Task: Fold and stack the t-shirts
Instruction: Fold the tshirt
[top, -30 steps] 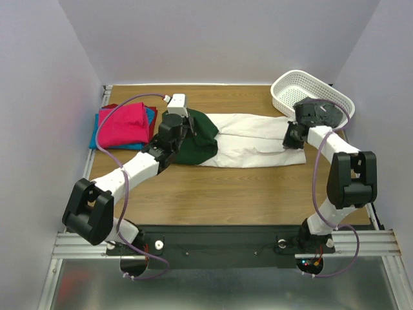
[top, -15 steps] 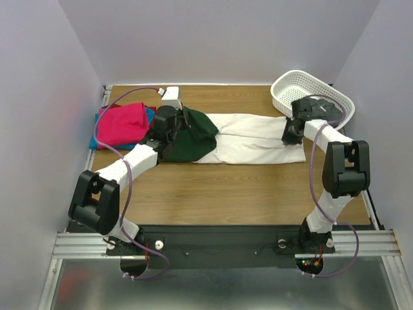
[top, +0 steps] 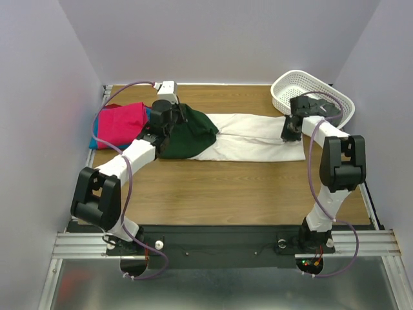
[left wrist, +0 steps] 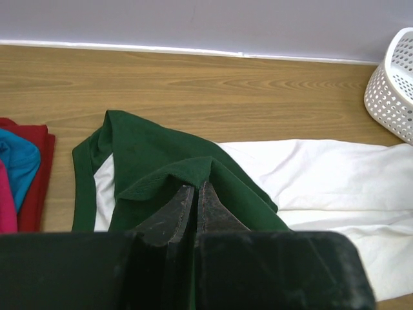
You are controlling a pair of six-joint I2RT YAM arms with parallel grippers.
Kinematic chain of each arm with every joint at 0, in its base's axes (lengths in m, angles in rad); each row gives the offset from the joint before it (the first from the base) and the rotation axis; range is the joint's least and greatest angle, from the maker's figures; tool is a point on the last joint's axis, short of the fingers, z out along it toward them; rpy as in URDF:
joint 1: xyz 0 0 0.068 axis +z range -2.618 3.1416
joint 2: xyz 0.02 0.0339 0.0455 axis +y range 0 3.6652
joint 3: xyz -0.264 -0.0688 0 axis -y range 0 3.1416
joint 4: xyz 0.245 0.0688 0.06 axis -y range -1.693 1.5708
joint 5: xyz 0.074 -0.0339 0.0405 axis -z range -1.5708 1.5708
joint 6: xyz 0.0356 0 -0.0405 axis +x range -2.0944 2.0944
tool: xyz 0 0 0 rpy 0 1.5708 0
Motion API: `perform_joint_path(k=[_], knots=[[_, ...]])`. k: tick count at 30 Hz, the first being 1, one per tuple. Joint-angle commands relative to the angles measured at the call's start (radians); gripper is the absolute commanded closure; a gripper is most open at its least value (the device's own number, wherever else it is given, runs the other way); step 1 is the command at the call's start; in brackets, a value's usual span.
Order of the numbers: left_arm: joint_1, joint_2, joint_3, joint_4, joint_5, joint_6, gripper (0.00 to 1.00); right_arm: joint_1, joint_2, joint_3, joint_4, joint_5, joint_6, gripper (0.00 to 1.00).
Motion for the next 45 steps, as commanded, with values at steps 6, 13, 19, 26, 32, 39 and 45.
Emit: perform_joint_path(k=[6, 13, 19, 26, 32, 39, 45], knots=[[0.038, 0.082, 0.118, 0.053, 0.04, 0.027, 1.0, -0.007, 0.051, 0.082, 0.038, 0.079, -0.019, 1.0], [0.066, 0.174, 0.204, 0.048, -0.013, 0.004, 1.0, -0.007, 0.025, 0.128, 0.038, 0.116, -0.011, 0.76], [0.078, 0.221, 0.324, -0.016, -0.127, -0.061, 0.08, -0.005, -0.065, 0.116, 0.042, 0.114, -0.005, 0.25], [0.061, 0.129, 0.229, 0.002, -0.072, -0.135, 0.04, 0.021, -0.219, 0.001, 0.095, 0.004, -0.028, 0.14], [0.044, 0.092, 0.016, 0.094, 0.081, -0.232, 0.04, 0.234, -0.205, -0.033, 0.173, -0.084, -0.063, 0.14], [0.043, 0.1, -0.228, 0.343, 0.192, -0.313, 0.06, 0.417, -0.05, 0.099, 0.245, -0.252, -0.009, 0.15], [0.043, 0.126, -0.381, 0.487, 0.207, -0.377, 0.06, 0.506, 0.092, 0.228, 0.276, -0.344, 0.038, 0.18]])
